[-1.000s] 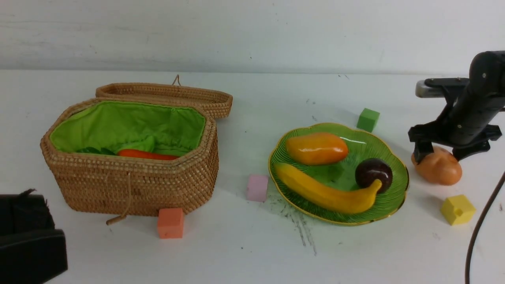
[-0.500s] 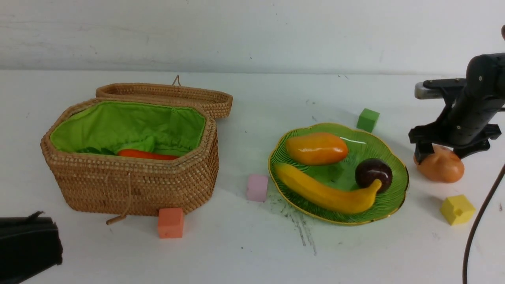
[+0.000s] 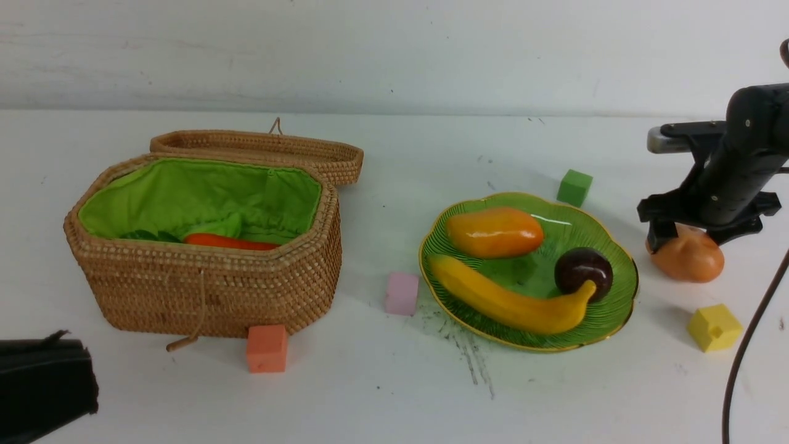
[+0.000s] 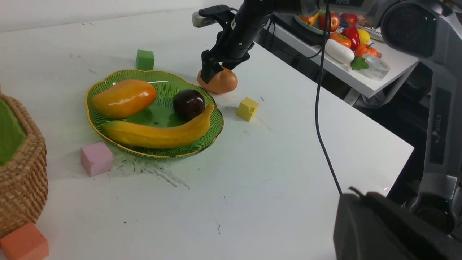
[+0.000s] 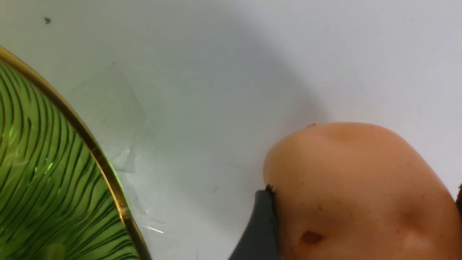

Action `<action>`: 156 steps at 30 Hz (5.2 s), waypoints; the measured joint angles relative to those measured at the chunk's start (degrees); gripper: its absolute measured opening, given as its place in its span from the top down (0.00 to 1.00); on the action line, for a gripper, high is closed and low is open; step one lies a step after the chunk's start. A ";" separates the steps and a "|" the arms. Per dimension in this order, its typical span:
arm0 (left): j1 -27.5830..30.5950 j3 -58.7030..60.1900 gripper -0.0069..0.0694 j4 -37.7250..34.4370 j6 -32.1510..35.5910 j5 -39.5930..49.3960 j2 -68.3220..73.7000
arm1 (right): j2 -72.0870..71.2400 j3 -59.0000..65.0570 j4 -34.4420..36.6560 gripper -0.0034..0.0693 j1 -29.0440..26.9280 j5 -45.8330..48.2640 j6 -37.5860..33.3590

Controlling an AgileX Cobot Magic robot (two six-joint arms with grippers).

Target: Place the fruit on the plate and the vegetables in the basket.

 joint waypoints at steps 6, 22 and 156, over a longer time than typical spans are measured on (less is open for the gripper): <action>0.00 0.00 0.93 0.00 0.00 0.00 0.00 | -0.47 0.06 0.06 0.10 -0.06 -0.02 0.00; 0.00 0.00 0.93 0.00 0.00 0.00 0.00 | -3.01 1.00 1.92 0.11 -0.12 3.27 0.00; 0.00 41.22 0.87 21.10 -18.47 -11.81 -28.38 | -96.67 42.30 7.25 0.90 12.54 24.63 17.97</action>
